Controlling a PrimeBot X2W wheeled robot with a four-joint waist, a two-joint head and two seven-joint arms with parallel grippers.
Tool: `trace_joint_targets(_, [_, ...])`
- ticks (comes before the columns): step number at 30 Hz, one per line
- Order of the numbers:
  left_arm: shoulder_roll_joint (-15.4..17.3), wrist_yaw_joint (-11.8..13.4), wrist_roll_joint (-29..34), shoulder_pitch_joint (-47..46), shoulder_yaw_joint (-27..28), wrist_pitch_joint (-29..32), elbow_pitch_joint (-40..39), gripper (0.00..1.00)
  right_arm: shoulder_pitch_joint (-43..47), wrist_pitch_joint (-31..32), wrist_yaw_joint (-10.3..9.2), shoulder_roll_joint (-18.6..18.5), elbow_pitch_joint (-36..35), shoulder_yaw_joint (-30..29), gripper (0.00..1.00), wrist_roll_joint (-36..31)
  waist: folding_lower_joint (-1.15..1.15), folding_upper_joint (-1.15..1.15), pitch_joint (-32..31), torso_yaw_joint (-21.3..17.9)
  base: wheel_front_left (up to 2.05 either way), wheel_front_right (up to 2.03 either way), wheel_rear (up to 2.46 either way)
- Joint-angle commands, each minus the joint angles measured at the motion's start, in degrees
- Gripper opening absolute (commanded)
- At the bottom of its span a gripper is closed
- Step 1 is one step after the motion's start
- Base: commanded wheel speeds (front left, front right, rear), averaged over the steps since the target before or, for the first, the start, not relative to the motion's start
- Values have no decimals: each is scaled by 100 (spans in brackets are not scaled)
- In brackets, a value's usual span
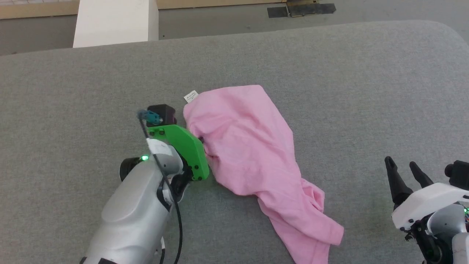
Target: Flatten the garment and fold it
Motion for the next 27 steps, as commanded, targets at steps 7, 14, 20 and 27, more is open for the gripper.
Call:
trace_joint_targets(7, [566, 179, -144, 556, 527, -508, -1343, 0, 48, -21, -8, 3, 73, 31, 100, -83, 0, 0, -368, 463, 0, 0, 0])
trace_joint_targets(14, [1251, 1097, -298, 2135, 713, 339, -2354, 0, 118, 17, -8, 3, 39, 114, 100, -128, 0, 0, -432, 750, 0, 0, 0])
trace_joint_targets(20, [1109, 1211, -680, 2760, 921, 319, -2440, 0, 102, 127, -8, 3, 15, 257, 100, -244, 0, 0, -412, 949, 0, 0, 0])
trace_joint_targets(27, [1035, 865, -336, 2448, 1324, -1114, -2932, 100, -343, 389, -8, 3, 41, 893, 100, -437, 0, 0, -382, 1295, 0, 0, 0])
